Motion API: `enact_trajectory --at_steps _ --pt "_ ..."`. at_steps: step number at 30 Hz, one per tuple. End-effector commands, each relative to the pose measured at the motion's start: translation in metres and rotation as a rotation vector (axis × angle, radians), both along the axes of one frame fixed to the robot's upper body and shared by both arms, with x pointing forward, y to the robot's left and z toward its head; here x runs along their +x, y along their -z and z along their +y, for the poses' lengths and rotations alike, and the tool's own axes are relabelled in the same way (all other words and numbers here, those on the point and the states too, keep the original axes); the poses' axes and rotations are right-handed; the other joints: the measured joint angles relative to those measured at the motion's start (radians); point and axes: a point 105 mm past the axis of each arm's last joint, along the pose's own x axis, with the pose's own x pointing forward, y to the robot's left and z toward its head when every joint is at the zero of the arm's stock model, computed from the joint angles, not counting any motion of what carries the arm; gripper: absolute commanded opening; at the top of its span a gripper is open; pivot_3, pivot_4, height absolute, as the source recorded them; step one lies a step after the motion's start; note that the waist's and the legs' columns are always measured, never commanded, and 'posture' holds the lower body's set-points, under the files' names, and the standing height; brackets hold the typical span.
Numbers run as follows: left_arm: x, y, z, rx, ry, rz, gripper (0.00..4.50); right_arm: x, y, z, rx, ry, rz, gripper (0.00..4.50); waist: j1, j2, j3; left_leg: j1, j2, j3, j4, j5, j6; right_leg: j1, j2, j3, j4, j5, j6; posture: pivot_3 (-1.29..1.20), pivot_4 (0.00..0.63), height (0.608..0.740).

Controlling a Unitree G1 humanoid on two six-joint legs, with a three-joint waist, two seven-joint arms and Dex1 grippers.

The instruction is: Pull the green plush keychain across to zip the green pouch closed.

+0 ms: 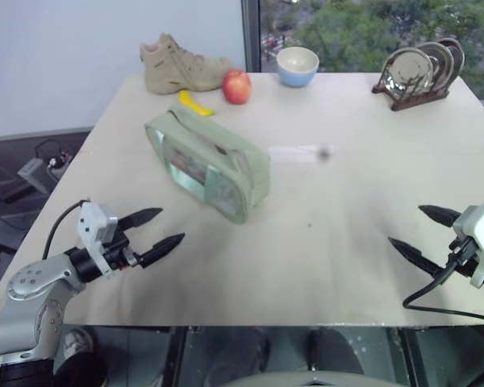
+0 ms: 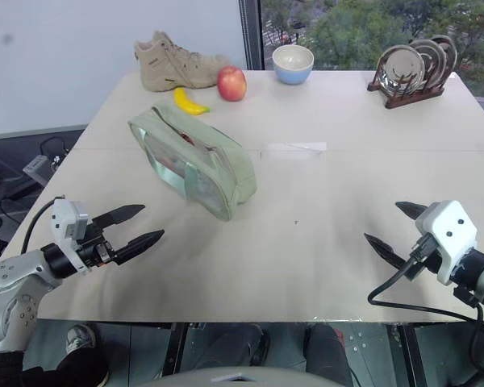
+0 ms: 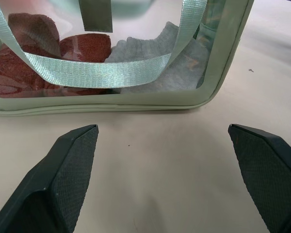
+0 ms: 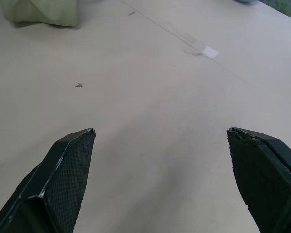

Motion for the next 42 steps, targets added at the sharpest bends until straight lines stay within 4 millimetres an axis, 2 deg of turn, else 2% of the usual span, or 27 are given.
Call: enact_trajectory --at_steps 1,7,13,16,18,22,26,29,31,36,42 --pt "0.0 -0.011 -0.002 -0.007 0.01 -0.047 4.5 0.004 -0.015 0.003 0.005 -0.01 -0.055 4.44 -0.001 0.0 0.0 0.0 0.0 0.0 0.0 0.0 0.0 0.0 0.0 0.0 0.0 0.0 0.0 0.0 0.15 0.74" --pt "-0.004 -0.02 -0.015 -0.061 0.114 -0.074 4.5 0.014 -0.022 0.028 0.029 0.023 -0.033 4.44 -0.001 0.001 0.001 0.0 0.001 -0.001 0.0 0.0 0.0 0.0 0.0 -0.001 0.0 0.0 0.0 0.0 0.15 0.74" --pt "0.006 -0.031 -0.016 -0.086 0.129 -0.14 4.5 0.024 -0.044 0.087 0.149 -0.175 -0.039 4.44 -0.005 0.002 0.003 -0.001 0.001 -0.001 0.0 0.0 0.0 0.0 0.0 -0.001 -0.001 0.0 0.0 0.0 0.15 0.74" --pt "0.006 -0.025 -0.016 -0.09 0.138 -0.114 4.5 0.037 -0.062 0.118 0.223 -0.268 -0.033 4.44 -0.017 0.002 0.003 -0.002 0.001 -0.001 0.0 0.001 0.002 -0.001 0.0 -0.001 -0.002 0.0 0.0 0.0 0.15 0.74" --pt "0.005 -0.02 -0.015 -0.082 0.145 -0.099 4.5 0.054 -0.074 0.14 0.244 -0.291 -0.02 4.44 -0.026 0.002 0.004 -0.003 0.0 -0.001 0.0 0.001 0.002 -0.002 0.0 -0.002 -0.002 0.0 0.0 0.0 0.15 0.74" --pt "0.004 -0.014 -0.011 -0.078 0.144 -0.08 4.5 0.078 -0.104 0.191 0.266 -0.366 0.016 4.44 -0.047 0.002 0.004 -0.004 0.001 -0.001 0.0 0.001 0.003 -0.004 0.001 -0.002 -0.001 0.0 0.0 0.0 0.15 0.74" --pt "0.003 -0.011 -0.009 -0.072 0.138 -0.072 4.5 0.079 -0.12 0.243 0.214 -0.475 0.047 4.44 -0.055 0.002 0.004 -0.006 0.0 -0.005 -0.001 0.001 0.002 -0.006 0.0 -0.006 -0.001 0.0 -0.001 0.0 0.15 0.74" --pt "0.001 -0.009 -0.009 -0.075 0.134 -0.068 4.5 0.083 -0.12 0.269 0.184 -0.494 0.062 4.44 -0.062 0.002 0.004 -0.006 -0.001 -0.005 -0.002 0.001 0.003 -0.008 0.0 -0.007 0.0 0.0 -0.001 0.0 0.15 0.74" --pt "0.0 -0.008 -0.01 -0.08 0.127 -0.068 4.5 0.09 -0.113 0.28 0.156 -0.485 0.065 4.44 -0.066 0.002 0.005 -0.006 -0.001 -0.004 -0.002 0.001 0.003 -0.008 -0.001 -0.008 0.001 0.0 -0.001 0.0 0.15 0.74" --pt "-0.004 -0.004 -0.008 -0.081 0.107 -0.059 4.5 0.085 -0.102 0.299 0.128 -0.562 0.086 4.44 -0.081 0.003 0.005 -0.006 -0.001 -0.004 -0.001 0.001 0.003 -0.008 0.0 -0.009 0.001 0.0 -0.001 0.0 0.15 0.74" --pt "-0.005 -0.004 -0.008 -0.084 0.102 -0.059 4.5 0.089 -0.074 0.317 0.05 -0.57 0.104 4.44 -0.09 0.003 0.005 -0.005 0.0 -0.002 -0.001 0.001 0.002 -0.009 0.001 -0.007 0.003 0.0 -0.001 0.0 0.15 0.74"
